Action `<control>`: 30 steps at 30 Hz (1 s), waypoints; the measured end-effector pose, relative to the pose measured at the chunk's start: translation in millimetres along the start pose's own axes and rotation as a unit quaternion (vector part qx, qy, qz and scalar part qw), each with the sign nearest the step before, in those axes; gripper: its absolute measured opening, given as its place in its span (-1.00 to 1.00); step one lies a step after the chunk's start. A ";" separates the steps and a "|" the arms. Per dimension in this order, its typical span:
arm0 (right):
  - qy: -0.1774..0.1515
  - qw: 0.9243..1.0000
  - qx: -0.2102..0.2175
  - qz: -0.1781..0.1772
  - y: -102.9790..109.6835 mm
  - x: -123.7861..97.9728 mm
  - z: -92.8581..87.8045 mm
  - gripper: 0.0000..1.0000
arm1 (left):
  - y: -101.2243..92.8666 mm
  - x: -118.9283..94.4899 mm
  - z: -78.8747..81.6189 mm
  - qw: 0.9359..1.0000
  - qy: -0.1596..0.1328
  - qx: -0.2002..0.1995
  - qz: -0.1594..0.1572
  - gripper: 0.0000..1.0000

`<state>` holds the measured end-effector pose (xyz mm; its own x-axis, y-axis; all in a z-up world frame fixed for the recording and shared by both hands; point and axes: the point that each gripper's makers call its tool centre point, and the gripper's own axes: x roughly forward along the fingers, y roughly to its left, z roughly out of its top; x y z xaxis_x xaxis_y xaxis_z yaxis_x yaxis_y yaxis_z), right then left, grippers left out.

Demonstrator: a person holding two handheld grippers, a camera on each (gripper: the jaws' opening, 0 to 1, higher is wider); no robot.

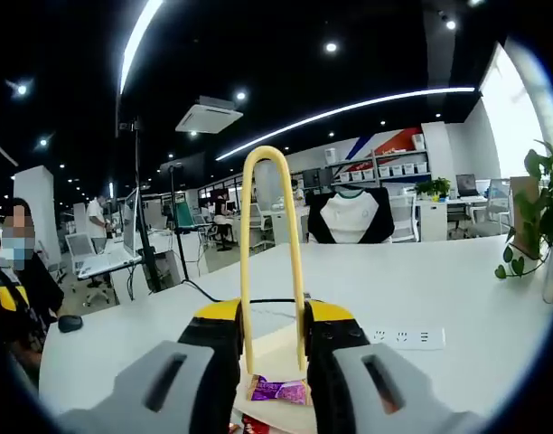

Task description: Place the target food into the container with the food tongs after gripping and lifting it, then release it inside without dropping or visibly crushing the food.

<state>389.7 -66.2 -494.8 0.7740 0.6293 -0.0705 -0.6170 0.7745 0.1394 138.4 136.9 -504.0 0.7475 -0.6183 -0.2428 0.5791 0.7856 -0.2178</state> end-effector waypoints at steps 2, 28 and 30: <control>-0.001 0.999 0.025 0.023 11.8 -7.4 0.6 -0.54 | -1.9 2.8 0.8 1.000 -0.002 -0.001 -0.004 -0.64; -0.098 0.941 0.167 0.277 175.7 -127.1 68.8 -0.55 | -98.4 66.7 71.2 0.967 -0.110 -0.067 -0.218 -0.50; -0.102 0.932 0.173 0.302 189.4 -135.7 76.4 -0.55 | -114.8 68.6 83.9 0.956 -0.118 -0.073 -0.257 -0.45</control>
<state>178.7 -9.8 -383.4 0.3339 0.8907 0.3084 -0.8933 0.1946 0.4053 150.5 6.1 -416.3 0.4388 -0.8862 0.1486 0.8513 0.3571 -0.3844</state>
